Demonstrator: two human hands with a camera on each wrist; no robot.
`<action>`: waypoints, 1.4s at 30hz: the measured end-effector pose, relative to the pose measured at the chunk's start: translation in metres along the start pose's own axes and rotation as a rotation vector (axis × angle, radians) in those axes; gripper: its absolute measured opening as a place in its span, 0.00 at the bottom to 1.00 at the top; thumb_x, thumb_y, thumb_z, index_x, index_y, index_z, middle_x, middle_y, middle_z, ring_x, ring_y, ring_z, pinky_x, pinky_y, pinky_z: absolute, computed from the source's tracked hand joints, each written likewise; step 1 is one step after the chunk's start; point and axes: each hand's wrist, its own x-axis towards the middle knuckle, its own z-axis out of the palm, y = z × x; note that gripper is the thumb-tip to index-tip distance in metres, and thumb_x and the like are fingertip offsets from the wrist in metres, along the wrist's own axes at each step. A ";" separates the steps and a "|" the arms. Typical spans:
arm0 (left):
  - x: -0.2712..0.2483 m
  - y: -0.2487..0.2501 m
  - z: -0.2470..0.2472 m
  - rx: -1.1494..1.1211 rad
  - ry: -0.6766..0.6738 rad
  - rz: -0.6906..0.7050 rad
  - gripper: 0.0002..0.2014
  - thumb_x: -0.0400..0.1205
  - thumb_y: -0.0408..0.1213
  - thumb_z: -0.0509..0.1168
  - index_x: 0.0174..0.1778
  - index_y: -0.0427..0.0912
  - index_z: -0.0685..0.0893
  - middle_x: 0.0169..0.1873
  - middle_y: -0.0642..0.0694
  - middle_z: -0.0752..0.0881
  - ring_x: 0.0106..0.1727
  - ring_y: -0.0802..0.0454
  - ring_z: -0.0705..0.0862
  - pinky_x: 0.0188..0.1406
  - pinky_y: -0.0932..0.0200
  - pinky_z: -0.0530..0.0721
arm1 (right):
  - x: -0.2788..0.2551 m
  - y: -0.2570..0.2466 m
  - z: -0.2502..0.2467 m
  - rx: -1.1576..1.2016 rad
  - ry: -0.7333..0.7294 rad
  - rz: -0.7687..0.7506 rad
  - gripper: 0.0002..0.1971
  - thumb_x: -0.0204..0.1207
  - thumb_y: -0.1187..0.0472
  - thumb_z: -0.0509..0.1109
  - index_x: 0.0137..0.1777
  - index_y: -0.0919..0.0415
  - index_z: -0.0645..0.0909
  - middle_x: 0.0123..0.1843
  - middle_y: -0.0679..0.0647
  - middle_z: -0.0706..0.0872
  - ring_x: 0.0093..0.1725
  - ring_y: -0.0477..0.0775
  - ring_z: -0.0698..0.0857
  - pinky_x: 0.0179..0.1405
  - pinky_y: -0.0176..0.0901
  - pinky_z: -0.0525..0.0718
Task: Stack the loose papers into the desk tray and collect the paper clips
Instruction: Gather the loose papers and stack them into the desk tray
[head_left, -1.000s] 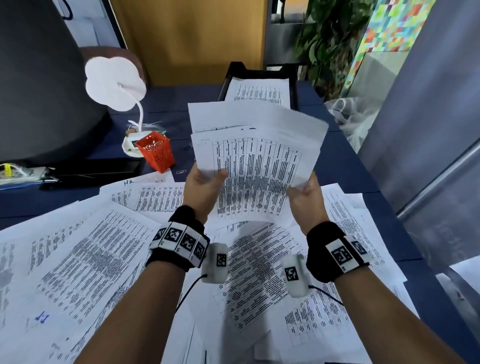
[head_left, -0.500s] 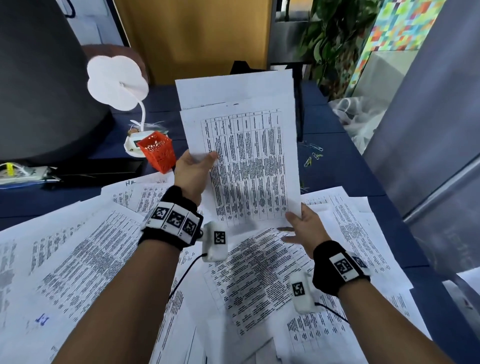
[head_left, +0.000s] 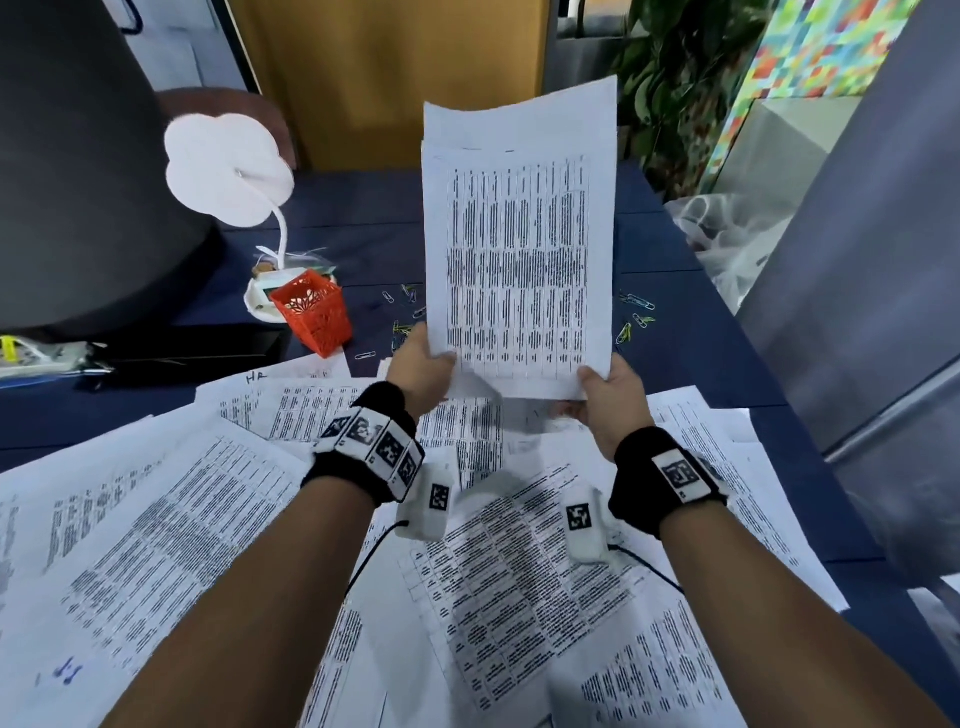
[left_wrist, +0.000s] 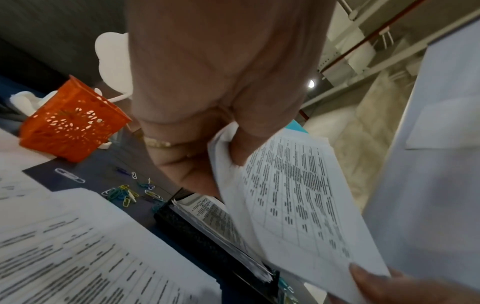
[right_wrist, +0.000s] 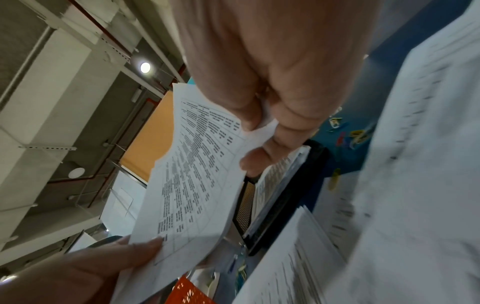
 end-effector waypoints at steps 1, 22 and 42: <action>0.005 0.004 -0.001 0.021 0.000 0.000 0.13 0.85 0.31 0.59 0.65 0.37 0.71 0.53 0.45 0.79 0.46 0.50 0.83 0.41 0.61 0.85 | 0.005 -0.004 0.003 -0.005 0.014 -0.003 0.07 0.84 0.69 0.58 0.59 0.62 0.73 0.58 0.61 0.83 0.42 0.57 0.87 0.31 0.49 0.91; 0.148 0.057 -0.004 0.386 0.184 0.223 0.15 0.82 0.27 0.58 0.63 0.38 0.83 0.62 0.42 0.84 0.65 0.46 0.80 0.63 0.63 0.74 | 0.133 -0.081 0.041 -0.117 0.160 -0.129 0.21 0.75 0.81 0.58 0.67 0.71 0.72 0.66 0.72 0.78 0.48 0.61 0.81 0.46 0.50 0.90; 0.105 0.026 0.005 0.912 0.124 0.327 0.14 0.84 0.43 0.58 0.60 0.40 0.81 0.63 0.41 0.81 0.68 0.38 0.73 0.64 0.42 0.70 | 0.093 -0.056 0.009 -1.080 0.250 -0.430 0.12 0.78 0.60 0.63 0.50 0.57 0.88 0.57 0.60 0.80 0.62 0.65 0.75 0.62 0.57 0.77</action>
